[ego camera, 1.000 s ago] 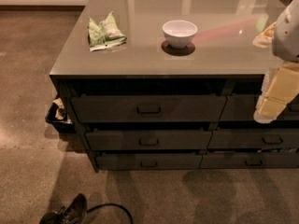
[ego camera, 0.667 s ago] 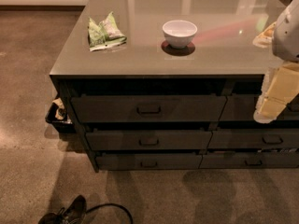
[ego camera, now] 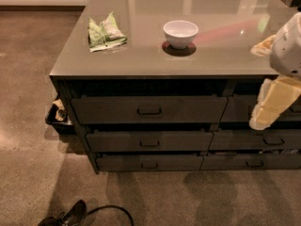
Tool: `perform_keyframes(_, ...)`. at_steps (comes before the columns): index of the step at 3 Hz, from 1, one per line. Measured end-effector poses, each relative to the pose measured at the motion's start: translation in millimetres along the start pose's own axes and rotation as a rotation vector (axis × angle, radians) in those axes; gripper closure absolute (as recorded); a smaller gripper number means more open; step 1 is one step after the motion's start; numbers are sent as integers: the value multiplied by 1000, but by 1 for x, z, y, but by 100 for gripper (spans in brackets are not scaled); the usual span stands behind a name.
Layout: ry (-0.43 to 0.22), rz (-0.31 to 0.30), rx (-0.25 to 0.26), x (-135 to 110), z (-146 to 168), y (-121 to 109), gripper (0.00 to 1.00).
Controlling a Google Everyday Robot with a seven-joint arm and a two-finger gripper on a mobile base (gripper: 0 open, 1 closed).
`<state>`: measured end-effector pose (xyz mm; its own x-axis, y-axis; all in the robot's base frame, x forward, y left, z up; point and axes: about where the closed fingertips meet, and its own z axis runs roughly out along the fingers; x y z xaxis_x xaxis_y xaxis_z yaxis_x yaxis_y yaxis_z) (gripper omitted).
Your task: Open top drawer
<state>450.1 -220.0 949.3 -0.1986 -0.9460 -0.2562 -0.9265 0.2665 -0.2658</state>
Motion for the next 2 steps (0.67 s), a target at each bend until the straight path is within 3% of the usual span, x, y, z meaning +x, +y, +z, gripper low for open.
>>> perform_keyframes(1,-84,-4,11,9,46,-8,0)
perform_keyframes(2,-194,-30,19,-2,102,-21,0)
